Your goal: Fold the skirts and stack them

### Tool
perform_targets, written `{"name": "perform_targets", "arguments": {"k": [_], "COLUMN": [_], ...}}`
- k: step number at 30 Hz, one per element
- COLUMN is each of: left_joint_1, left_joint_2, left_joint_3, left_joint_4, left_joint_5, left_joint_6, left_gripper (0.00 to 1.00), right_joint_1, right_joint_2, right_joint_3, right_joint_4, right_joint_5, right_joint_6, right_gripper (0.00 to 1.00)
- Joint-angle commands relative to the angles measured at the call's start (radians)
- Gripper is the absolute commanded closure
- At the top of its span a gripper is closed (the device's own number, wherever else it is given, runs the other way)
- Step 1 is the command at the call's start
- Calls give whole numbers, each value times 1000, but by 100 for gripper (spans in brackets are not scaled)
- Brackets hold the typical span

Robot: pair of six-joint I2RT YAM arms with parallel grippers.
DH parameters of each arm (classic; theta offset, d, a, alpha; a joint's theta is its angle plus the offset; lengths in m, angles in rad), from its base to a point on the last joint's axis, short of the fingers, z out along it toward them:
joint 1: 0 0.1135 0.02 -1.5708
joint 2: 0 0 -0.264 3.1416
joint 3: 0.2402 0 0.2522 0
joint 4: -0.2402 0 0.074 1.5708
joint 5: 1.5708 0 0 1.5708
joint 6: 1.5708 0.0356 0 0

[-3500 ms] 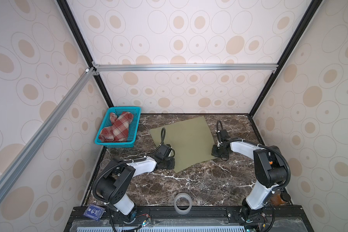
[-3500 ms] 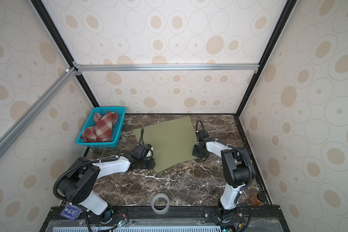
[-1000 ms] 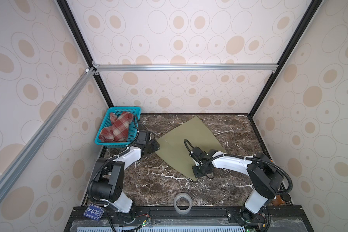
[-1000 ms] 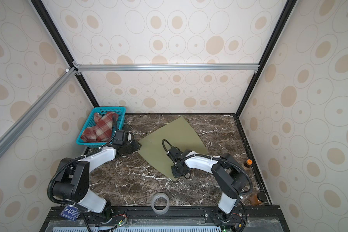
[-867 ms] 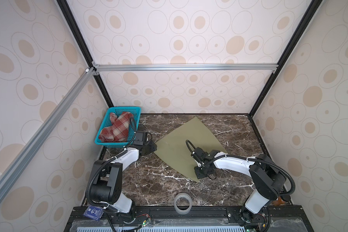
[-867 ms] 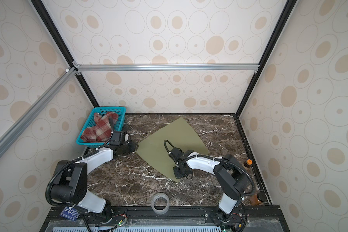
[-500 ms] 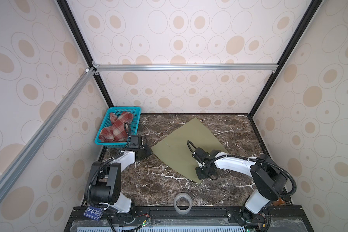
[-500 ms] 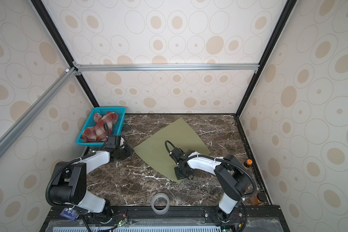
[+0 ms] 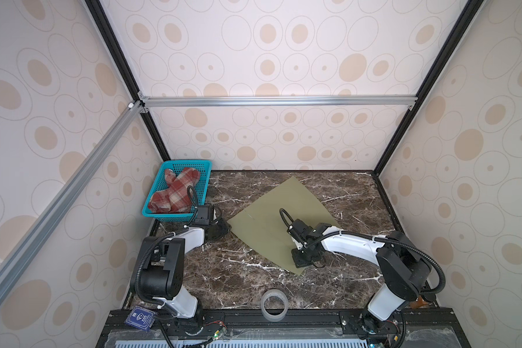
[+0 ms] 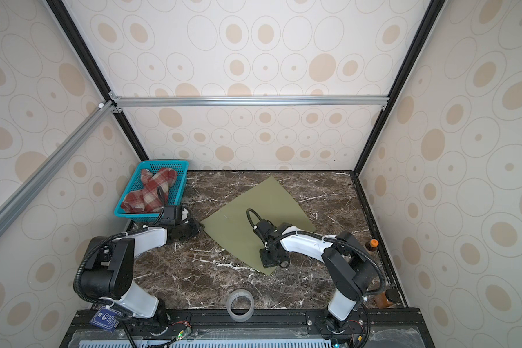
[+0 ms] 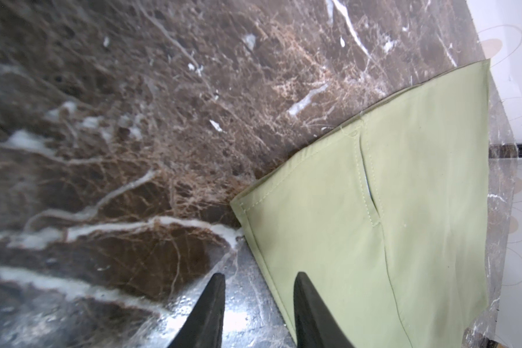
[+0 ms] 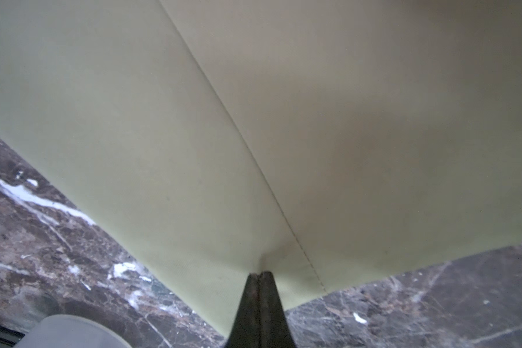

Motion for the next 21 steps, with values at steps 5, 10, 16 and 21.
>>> {"name": "perform_targets", "arguments": {"k": [5, 10, 16, 21], "left_joint_1": [8, 8, 11, 12], "left_joint_2": [24, 44, 78, 104], "left_joint_3": [-21, -37, -46, -54], "left_joint_4": [98, 134, 166, 201], "left_joint_5": [-15, -27, -36, -41], "left_joint_6": [-62, -85, -99, -117], "left_gripper": [62, 64, 67, 69], "right_joint_1": [-10, -10, -11, -12], "right_joint_2": [27, 38, 44, 52], "right_joint_3": [36, 49, 60, 68], "right_joint_4": [-31, -35, -43, -47], "right_joint_5": [-7, -11, -9, -8], "right_joint_6": [5, 4, 2, -1], "right_gripper": [100, 100, 100, 100]}}
